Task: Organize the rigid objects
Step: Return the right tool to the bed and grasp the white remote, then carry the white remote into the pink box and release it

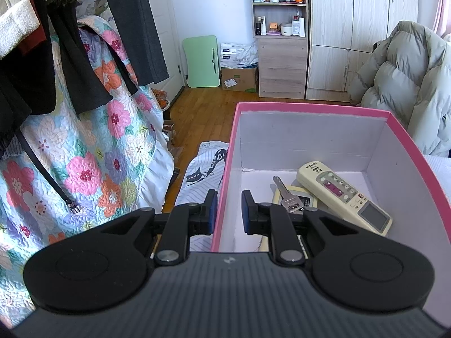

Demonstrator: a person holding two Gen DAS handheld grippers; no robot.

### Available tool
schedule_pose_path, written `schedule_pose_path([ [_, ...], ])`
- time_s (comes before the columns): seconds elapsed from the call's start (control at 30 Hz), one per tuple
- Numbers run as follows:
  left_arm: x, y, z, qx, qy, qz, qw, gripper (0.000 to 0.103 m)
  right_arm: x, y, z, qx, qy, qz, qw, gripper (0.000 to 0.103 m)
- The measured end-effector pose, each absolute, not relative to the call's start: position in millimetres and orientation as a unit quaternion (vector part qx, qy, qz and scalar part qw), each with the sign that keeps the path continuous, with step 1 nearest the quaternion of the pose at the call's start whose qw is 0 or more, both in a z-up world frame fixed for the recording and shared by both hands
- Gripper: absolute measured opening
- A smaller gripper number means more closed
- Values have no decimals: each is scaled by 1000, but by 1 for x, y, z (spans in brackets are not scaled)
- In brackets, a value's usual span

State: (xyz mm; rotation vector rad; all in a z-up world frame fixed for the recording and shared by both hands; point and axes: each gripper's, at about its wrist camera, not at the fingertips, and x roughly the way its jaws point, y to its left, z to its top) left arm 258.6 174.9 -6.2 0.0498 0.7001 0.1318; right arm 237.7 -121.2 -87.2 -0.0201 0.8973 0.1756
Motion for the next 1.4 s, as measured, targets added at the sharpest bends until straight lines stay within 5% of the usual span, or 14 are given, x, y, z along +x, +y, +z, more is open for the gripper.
schedule_pose_path([
  [0.07, 259, 175, -6, 23, 343, 65, 937, 16, 230, -129, -85, -2, 442, 93, 892, 88],
  [0.2, 258, 176, -6, 21, 342, 64, 937, 16, 219, -143, -78, -4, 452, 107, 885, 61],
  [0.53, 258, 179, -6, 22, 343, 64, 937, 16, 274, -136, -87, -14, 457, 108, 883, 88],
  [0.57, 257, 180, -6, 23, 343, 64, 937, 16, 276, -132, -88, -31, 447, 105, 888, 82],
  [0.6, 257, 181, -6, 24, 343, 65, 937, 16, 276, -131, -88, -32, 433, 116, 893, 60],
  [0.63, 258, 181, -6, 24, 343, 65, 937, 16, 274, -134, -85, -26, 426, 116, 897, 58],
  [1.4, 254, 184, -5, 22, 337, 64, 939, 16, 171, -149, 33, 11, 255, 150, 955, 58],
])
